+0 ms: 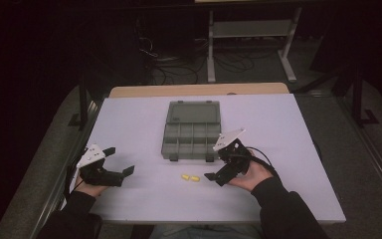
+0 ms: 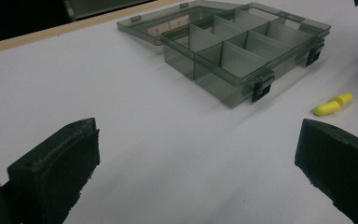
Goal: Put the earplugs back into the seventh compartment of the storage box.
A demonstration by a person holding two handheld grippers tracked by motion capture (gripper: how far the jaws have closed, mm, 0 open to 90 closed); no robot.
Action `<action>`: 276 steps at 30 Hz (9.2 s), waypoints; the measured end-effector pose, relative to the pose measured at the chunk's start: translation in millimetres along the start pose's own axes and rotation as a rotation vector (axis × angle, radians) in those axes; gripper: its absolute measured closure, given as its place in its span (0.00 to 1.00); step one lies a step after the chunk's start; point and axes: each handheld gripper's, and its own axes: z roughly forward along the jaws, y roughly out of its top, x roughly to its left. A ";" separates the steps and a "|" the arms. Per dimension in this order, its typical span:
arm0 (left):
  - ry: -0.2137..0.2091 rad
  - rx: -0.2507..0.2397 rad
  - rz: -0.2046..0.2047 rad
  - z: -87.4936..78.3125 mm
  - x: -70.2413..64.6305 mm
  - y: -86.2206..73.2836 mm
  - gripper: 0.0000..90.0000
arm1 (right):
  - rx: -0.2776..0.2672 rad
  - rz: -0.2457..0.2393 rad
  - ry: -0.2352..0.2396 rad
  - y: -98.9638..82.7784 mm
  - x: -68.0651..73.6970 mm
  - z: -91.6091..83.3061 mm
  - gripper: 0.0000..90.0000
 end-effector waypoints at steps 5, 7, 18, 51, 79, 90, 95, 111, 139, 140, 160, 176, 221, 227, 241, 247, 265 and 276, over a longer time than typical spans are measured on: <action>-0.001 0.000 0.000 0.1 -0.1 0.0 0.00 | 0.019 -0.014 0.022 4.1 4.5 10.6 0.00; 0.004 -0.003 0.003 -0.1 -0.2 0.2 0.00 | 0.025 -0.023 0.029 6.1 6.7 14.9 0.00; 0.002 -0.008 0.007 -0.8 -0.3 0.4 0.00 | 0.068 -0.076 0.069 16.7 18.6 39.7 0.02; -0.003 -0.002 0.011 0.1 -1.2 0.2 0.00 | 0.227 -0.098 0.139 19.9 21.4 73.5 0.71; -0.001 -0.002 0.013 0.1 -1.2 0.1 0.00 | 0.191 -0.093 0.087 54.1 7.8 37.8 0.89; -0.002 0.002 0.015 0.3 -1.3 0.0 0.00 | 0.181 -0.113 0.054 78.0 -5.0 14.0 0.89; -0.002 -0.001 0.014 0.0 -1.3 0.1 0.00 | 0.204 -0.121 0.042 86.9 -12.6 14.5 0.89; -0.006 -0.002 0.008 0.0 -1.1 -0.2 0.00 | 0.190 -0.068 -0.007 91.6 -50.7 28.1 0.90; -0.014 0.003 0.003 0.4 -0.2 -0.7 0.00 | 0.313 0.021 0.006 77.8 -73.9 79.0 0.85; -0.013 0.003 0.003 0.3 0.0 -0.8 0.00 | 0.302 0.020 0.003 78.2 -72.9 77.9 0.82; -0.011 0.005 0.006 0.6 -0.8 -0.5 0.00 | 0.202 -0.013 -0.037 91.4 -39.2 32.1 0.14; -0.011 0.005 0.008 0.6 -1.2 -0.4 0.00 | 0.175 -0.061 -0.005 91.5 2.1 33.4 0.00; -0.012 0.005 0.011 0.5 -1.3 -0.4 0.00 | 0.243 -0.105 0.089 44.6 32.9 93.9 0.46; -0.012 0.004 0.010 0.5 -1.3 -0.4 0.00 | 0.255 -0.112 0.075 43.1 33.3 96.0 0.73; -0.011 0.005 0.010 0.5 -1.3 -0.4 0.00 | 0.196 -0.083 0.064 46.1 29.0 79.7 0.88; -0.010 0.004 0.009 0.6 -1.3 -0.5 0.00 | 0.181 -0.082 0.053 50.1 26.1 67.3 0.88; -0.010 0.006 0.011 0.7 -1.3 -0.4 0.00 | 0.152 -0.104 -0.004 74.6 14.1 28.0 0.88; -0.010 0.005 0.012 0.7 -1.3 -0.4 0.00 | 0.143 -0.095 -0.030 84.7 1.4 15.7 0.88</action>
